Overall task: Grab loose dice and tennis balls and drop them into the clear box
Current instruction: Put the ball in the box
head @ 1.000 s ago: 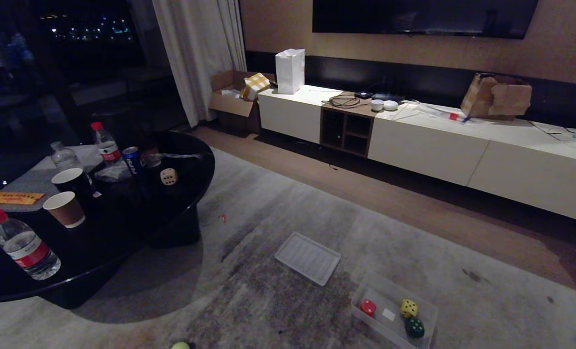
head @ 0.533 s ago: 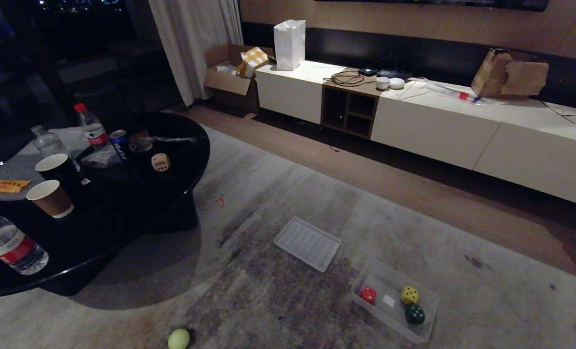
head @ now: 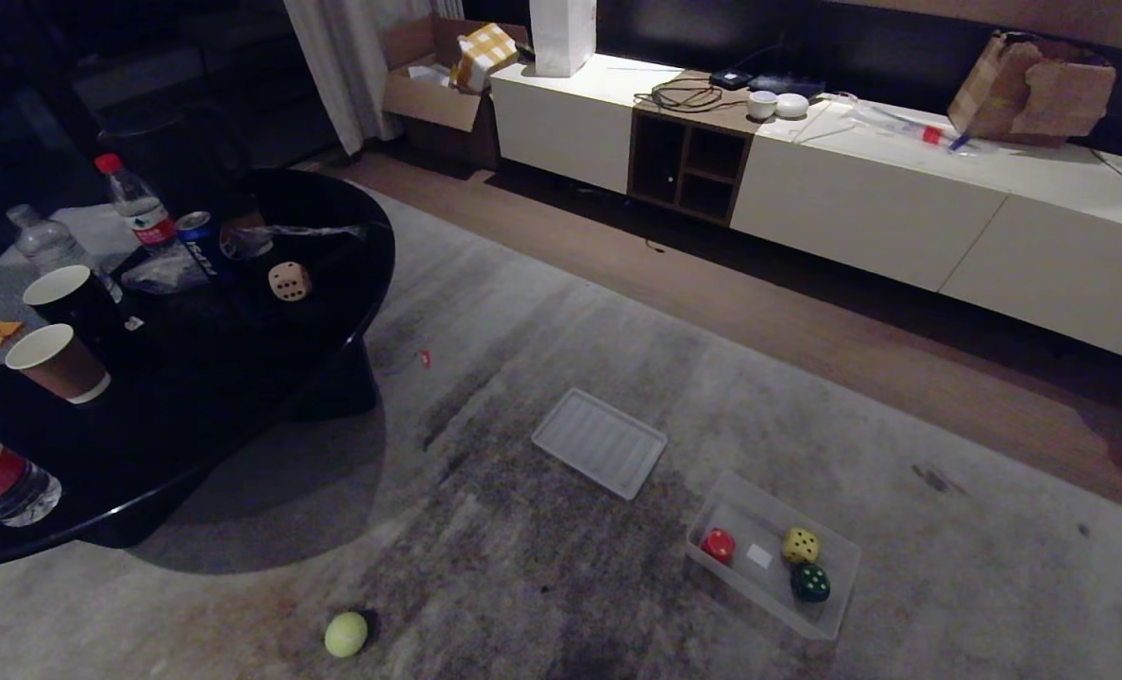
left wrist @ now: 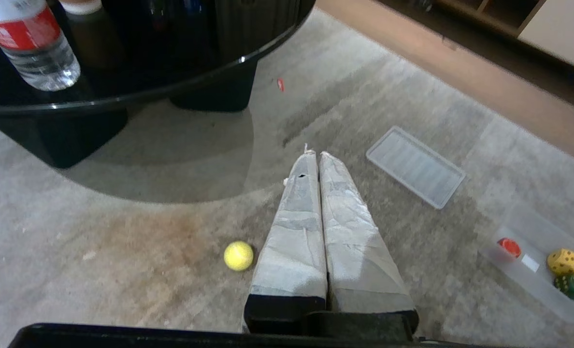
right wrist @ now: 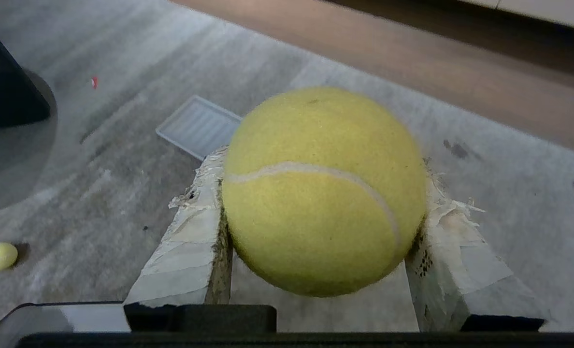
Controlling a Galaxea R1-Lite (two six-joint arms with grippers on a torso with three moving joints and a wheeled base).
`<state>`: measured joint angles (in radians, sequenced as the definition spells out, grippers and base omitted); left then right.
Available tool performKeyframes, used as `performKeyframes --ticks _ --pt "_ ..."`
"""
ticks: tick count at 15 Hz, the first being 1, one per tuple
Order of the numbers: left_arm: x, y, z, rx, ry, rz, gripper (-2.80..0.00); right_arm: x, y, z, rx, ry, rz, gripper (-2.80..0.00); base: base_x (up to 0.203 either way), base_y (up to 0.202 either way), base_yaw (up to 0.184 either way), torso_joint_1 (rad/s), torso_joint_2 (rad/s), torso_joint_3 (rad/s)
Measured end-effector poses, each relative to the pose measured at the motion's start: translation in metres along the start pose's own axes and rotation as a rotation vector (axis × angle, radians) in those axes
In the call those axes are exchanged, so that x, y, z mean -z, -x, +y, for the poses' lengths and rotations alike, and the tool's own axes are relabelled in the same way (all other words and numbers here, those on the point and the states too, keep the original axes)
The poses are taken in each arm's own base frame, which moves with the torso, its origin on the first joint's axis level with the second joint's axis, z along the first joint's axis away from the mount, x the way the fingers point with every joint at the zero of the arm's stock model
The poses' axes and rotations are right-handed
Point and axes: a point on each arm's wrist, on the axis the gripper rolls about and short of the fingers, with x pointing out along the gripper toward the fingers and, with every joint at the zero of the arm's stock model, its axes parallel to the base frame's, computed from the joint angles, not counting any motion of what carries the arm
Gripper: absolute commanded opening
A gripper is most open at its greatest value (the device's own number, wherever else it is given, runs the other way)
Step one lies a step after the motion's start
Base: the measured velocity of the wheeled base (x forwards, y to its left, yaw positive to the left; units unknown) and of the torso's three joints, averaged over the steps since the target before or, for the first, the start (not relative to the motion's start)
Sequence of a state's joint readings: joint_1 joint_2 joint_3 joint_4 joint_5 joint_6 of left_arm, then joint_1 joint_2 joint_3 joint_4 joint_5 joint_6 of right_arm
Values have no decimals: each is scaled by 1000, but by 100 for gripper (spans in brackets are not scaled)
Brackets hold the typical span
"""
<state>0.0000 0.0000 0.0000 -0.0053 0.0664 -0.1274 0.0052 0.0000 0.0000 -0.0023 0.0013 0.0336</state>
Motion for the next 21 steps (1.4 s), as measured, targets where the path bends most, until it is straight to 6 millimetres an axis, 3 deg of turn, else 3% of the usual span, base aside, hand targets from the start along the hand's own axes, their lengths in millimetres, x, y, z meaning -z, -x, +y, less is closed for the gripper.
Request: performKeyframes --ticks 21 --pt "0 0 0 3 -7 0 -280 0 0 0 0 0 1 -280 0 0 0 3 3 -199"
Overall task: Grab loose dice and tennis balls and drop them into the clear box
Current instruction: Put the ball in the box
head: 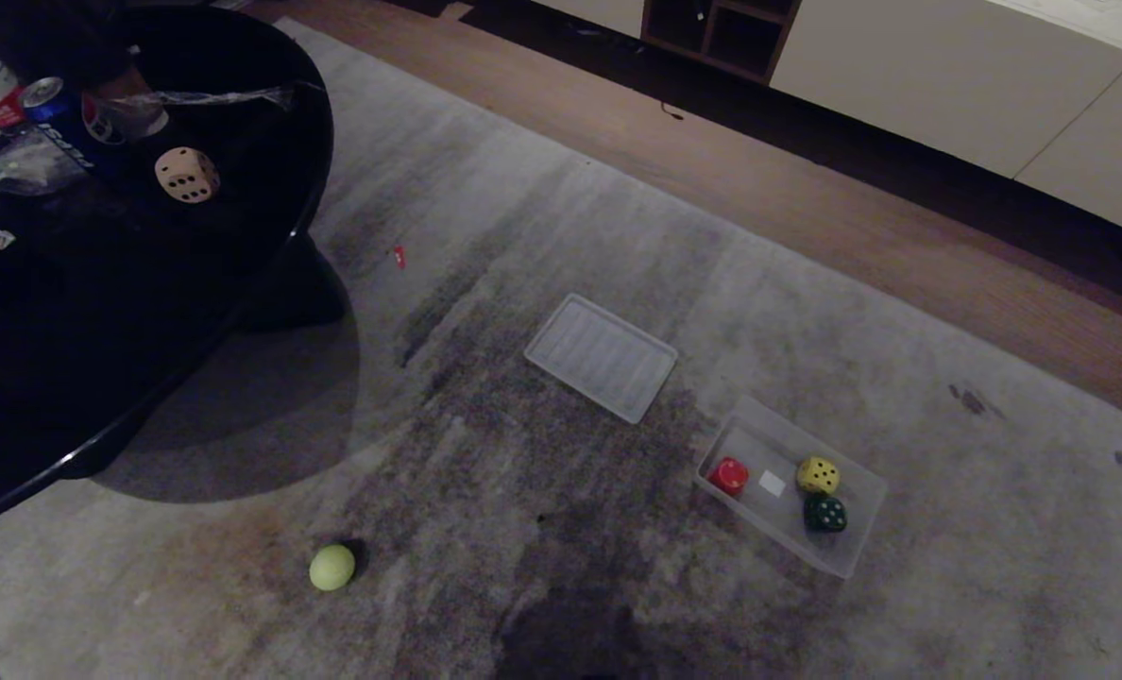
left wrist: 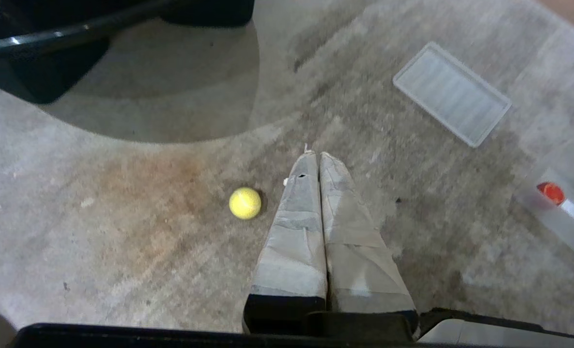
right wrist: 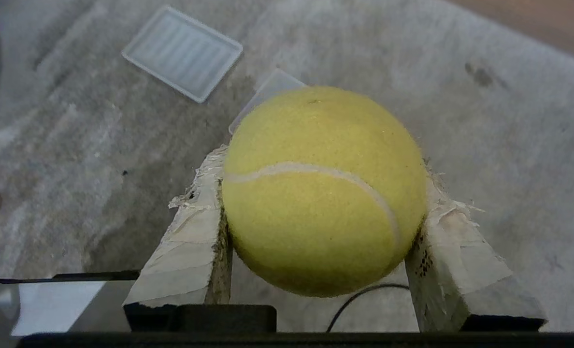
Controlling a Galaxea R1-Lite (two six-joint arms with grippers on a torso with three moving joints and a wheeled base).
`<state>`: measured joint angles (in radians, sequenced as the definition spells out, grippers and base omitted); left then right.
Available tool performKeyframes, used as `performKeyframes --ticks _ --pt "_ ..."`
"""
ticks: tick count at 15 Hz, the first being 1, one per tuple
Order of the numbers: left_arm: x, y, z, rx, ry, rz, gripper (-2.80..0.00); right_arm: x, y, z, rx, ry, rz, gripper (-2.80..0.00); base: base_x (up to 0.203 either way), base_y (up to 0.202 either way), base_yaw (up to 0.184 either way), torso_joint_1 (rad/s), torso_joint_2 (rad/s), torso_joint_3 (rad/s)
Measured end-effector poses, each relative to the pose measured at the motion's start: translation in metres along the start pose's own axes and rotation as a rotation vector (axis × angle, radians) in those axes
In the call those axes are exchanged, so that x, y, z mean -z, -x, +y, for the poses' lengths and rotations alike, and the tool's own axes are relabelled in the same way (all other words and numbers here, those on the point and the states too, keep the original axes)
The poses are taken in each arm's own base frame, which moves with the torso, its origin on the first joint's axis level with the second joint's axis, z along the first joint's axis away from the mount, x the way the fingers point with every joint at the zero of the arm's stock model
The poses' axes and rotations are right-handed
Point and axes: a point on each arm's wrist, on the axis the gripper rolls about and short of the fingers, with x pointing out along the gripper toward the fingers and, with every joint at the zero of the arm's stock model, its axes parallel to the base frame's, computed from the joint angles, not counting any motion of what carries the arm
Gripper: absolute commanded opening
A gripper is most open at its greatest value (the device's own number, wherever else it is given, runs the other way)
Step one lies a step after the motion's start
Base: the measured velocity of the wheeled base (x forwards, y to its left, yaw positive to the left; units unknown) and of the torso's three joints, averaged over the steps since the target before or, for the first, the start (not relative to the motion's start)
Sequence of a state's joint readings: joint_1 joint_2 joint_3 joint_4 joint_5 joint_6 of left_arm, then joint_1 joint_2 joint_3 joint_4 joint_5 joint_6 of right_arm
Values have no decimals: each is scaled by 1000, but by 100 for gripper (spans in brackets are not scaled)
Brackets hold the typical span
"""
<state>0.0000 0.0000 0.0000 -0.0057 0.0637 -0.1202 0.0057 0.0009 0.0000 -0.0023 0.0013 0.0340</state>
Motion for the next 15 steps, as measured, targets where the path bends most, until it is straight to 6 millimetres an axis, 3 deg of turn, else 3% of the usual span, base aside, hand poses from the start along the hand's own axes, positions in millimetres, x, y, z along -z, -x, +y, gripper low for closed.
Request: performKeyframes --ticks 15 --pt "0 0 0 -2 0 0 -280 0 0 0 1 0 1 -280 0 0 0 3 4 -197"
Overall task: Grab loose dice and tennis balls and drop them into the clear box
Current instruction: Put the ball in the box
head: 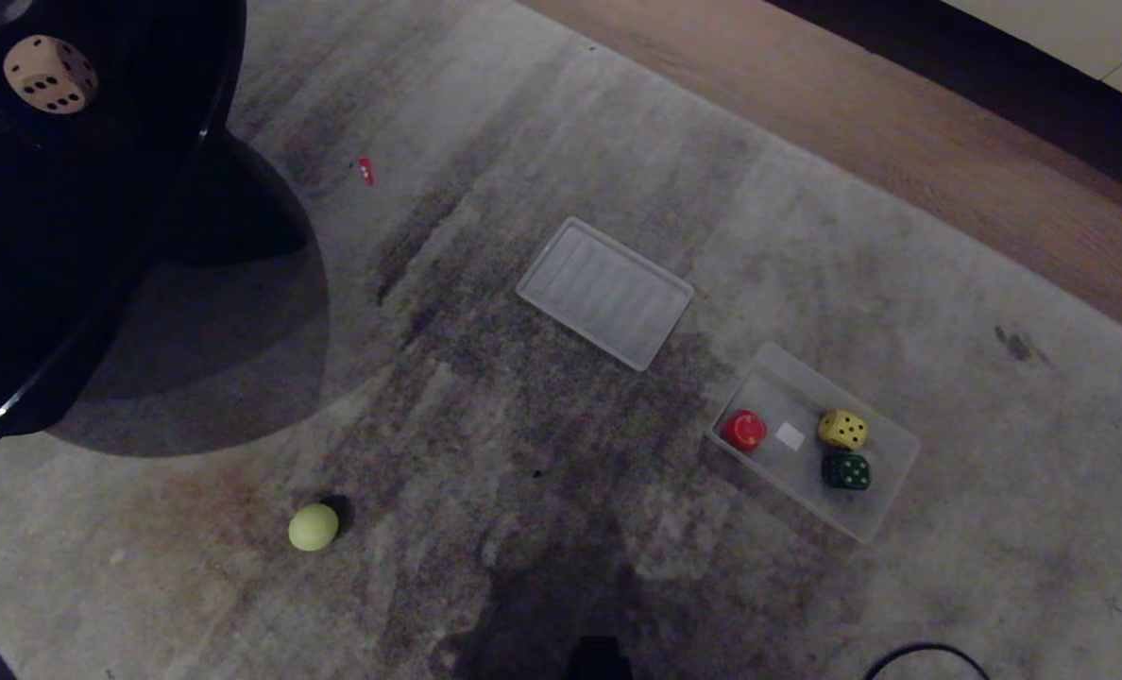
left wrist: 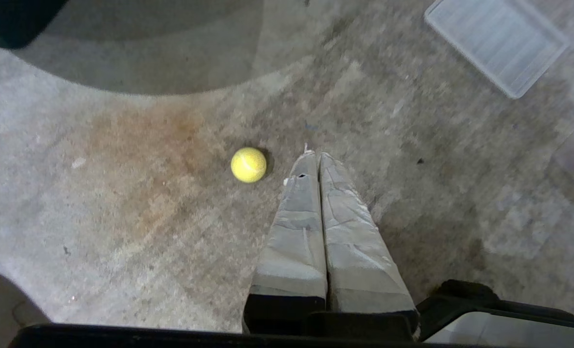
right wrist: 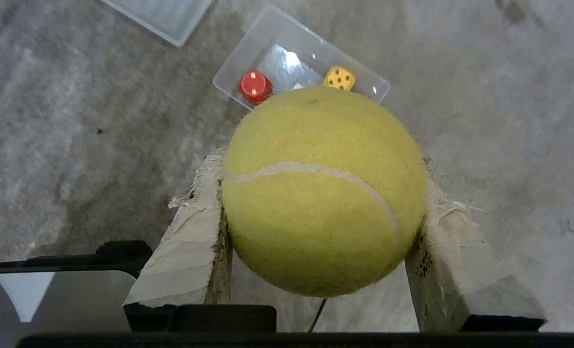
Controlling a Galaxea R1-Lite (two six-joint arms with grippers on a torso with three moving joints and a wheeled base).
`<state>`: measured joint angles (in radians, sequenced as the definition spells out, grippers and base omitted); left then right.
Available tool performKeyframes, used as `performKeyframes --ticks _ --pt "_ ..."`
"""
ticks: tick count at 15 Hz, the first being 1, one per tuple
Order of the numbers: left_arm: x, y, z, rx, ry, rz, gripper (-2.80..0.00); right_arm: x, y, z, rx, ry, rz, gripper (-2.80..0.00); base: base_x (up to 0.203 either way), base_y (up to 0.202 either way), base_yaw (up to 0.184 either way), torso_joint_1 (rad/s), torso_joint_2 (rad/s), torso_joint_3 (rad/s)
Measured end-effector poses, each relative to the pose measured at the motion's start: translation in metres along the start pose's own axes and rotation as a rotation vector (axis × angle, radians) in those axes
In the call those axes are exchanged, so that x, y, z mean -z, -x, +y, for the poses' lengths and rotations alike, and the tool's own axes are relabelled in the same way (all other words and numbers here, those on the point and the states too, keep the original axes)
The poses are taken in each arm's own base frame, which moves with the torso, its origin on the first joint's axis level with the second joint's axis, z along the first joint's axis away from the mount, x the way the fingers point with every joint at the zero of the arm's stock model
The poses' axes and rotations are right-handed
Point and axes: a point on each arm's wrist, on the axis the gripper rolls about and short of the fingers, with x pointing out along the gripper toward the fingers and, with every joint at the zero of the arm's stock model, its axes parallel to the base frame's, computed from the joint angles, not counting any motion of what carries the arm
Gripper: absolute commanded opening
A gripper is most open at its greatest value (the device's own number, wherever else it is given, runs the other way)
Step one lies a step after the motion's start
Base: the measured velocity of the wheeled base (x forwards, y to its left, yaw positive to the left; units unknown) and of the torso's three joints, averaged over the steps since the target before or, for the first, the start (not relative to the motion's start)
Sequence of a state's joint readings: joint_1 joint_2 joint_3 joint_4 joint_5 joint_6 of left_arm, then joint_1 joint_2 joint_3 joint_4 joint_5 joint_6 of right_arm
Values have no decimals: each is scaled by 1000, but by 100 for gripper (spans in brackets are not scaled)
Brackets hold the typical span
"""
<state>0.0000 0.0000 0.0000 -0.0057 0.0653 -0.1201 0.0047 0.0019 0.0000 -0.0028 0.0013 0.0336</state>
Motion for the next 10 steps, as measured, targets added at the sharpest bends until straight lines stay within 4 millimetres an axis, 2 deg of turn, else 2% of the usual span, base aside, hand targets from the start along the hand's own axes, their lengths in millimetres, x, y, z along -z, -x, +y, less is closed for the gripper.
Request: performKeyframes --ticks 10 --pt "0 0 0 0 0 0 -280 0 0 0 0 0 0 -280 0 0 0 0 3 -198"
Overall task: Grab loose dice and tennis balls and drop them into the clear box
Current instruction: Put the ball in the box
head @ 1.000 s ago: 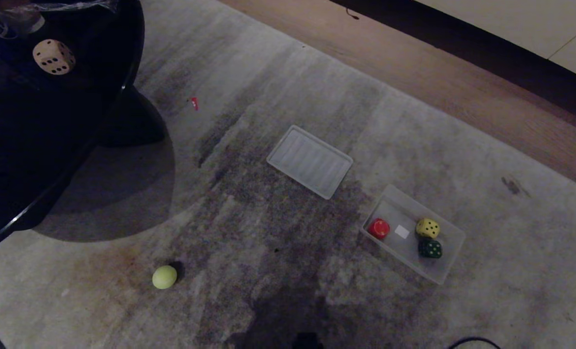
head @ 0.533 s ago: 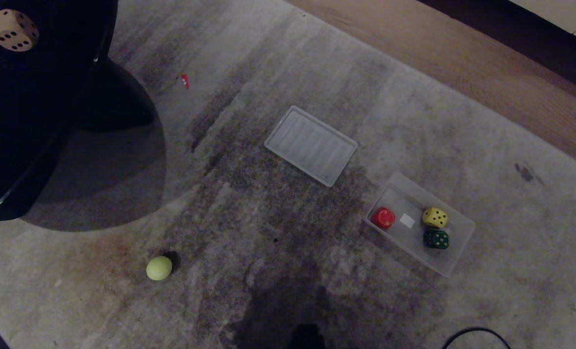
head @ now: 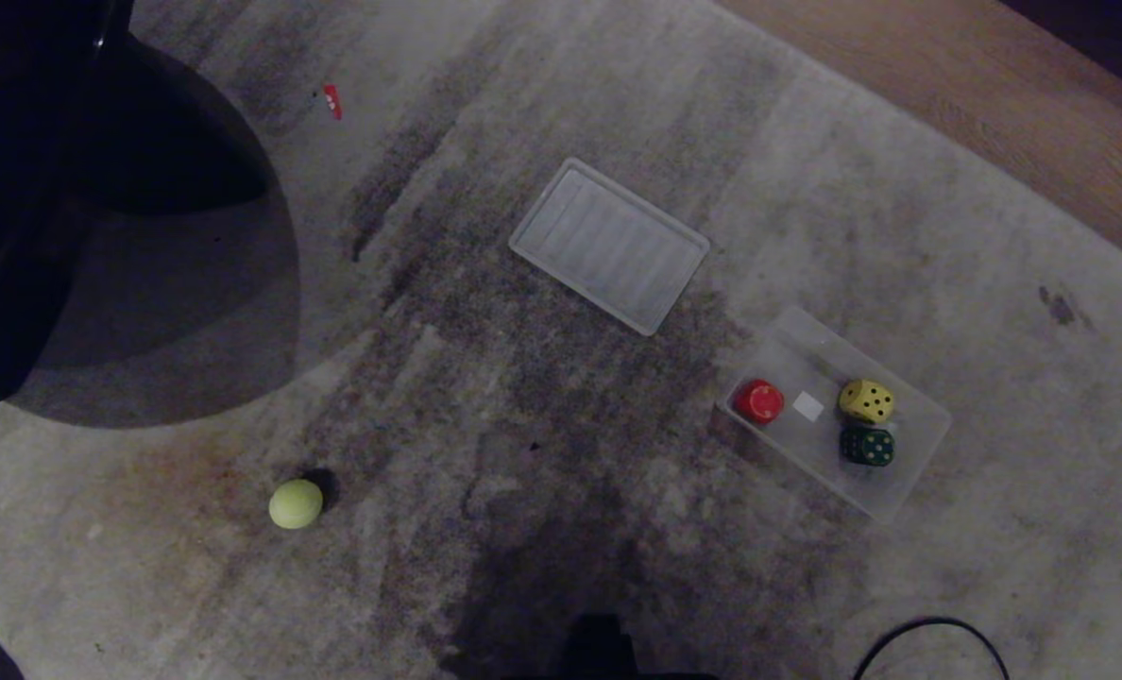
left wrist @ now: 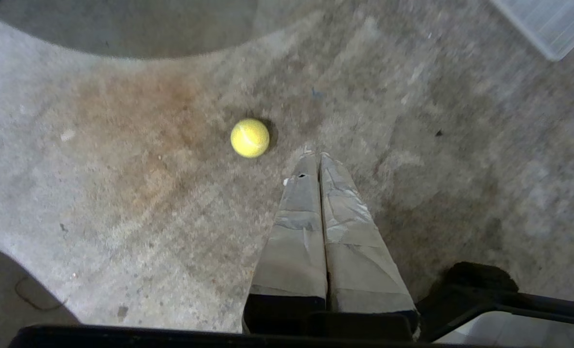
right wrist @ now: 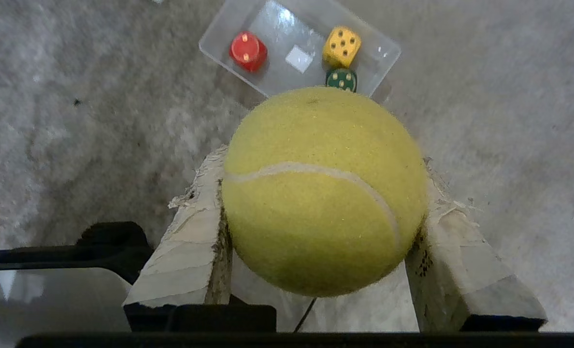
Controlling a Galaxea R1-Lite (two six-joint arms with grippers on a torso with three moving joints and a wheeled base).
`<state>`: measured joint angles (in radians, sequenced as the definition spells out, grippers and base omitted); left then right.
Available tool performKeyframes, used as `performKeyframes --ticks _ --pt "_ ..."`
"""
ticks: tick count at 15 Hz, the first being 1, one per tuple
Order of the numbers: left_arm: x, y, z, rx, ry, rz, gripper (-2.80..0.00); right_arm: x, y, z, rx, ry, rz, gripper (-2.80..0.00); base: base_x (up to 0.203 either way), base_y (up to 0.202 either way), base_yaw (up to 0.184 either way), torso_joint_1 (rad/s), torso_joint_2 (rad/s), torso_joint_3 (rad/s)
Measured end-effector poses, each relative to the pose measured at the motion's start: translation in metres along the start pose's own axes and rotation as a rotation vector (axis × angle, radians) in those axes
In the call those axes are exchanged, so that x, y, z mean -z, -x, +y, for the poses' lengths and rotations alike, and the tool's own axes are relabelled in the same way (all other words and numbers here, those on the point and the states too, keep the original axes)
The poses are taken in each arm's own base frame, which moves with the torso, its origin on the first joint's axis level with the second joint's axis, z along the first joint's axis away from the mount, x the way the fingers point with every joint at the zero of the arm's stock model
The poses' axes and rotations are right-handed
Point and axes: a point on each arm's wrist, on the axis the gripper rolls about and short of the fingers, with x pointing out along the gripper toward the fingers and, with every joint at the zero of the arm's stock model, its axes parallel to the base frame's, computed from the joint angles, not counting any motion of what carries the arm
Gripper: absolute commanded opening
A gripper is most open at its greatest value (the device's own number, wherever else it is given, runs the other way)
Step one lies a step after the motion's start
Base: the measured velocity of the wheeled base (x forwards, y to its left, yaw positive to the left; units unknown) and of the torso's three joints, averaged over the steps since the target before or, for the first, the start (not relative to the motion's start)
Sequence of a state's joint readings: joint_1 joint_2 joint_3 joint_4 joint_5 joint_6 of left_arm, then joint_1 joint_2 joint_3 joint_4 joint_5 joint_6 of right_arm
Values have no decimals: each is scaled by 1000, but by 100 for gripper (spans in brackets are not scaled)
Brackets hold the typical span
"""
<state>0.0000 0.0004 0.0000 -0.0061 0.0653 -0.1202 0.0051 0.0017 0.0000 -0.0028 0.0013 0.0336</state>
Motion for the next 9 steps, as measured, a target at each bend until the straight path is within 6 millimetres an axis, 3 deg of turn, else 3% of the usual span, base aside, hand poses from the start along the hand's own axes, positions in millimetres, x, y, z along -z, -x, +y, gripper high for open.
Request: performKeyframes --ticks 9 --pt "0 0 0 3 -1 1 -280 0 0 0 0 0 1 -280 0 0 0 5 3 -197"
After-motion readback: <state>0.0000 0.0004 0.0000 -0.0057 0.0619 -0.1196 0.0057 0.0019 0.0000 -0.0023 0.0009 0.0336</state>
